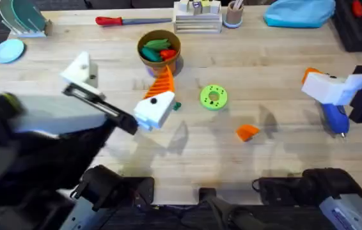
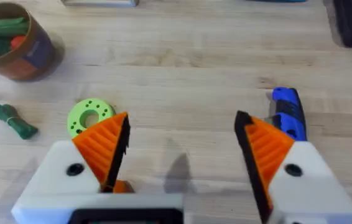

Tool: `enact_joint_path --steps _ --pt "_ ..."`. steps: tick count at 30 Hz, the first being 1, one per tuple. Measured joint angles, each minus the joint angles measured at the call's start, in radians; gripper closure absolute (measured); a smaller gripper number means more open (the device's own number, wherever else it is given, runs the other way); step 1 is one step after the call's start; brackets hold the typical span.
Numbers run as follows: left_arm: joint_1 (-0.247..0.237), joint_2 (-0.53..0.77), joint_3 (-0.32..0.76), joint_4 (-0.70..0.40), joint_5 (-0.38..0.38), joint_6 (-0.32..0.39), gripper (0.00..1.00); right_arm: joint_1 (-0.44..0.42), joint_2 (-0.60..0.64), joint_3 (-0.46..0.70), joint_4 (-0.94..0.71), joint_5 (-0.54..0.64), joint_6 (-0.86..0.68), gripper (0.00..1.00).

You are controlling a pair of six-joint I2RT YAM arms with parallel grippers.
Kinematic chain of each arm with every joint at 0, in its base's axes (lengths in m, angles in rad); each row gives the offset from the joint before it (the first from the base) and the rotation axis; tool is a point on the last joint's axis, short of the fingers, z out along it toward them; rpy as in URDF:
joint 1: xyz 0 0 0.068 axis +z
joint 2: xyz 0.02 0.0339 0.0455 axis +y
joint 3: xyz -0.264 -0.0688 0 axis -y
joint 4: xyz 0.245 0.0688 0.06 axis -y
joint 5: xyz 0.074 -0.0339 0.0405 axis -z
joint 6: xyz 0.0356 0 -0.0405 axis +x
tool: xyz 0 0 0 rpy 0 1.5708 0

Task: Pick up the gripper from the table and insert it into the empty holder that is missing its gripper. Then pick up a screw, insert it into the mounting hole, and use the screwdriver to tighten it. Finally, clean up the table by picking up the vegetable and placing it into the bucket.

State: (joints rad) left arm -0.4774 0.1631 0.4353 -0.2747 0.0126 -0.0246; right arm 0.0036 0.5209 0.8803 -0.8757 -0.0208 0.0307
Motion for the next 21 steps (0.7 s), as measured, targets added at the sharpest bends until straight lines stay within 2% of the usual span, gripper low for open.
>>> enact_joint_path --steps 9,11,16,21 --pt "0.000 -0.016 -0.360 0.501 0.041 -0.008 0.008 0.000 0.000 0.000 0.000 0.000 0.000 0.010" --pt "0.004 -0.016 -0.413 0.567 0.050 -0.023 0.008 0.000 0.000 0.000 0.000 0.000 0.000 0.010" --pt "0.037 -0.030 -0.430 0.562 0.086 -0.051 0.008 0.000 0.000 0.000 0.000 0.000 0.000 0.008" --pt "0.131 -0.139 -0.430 0.422 0.148 -0.061 0.007 0.000 0.000 0.000 0.000 0.000 0.000 0.009"
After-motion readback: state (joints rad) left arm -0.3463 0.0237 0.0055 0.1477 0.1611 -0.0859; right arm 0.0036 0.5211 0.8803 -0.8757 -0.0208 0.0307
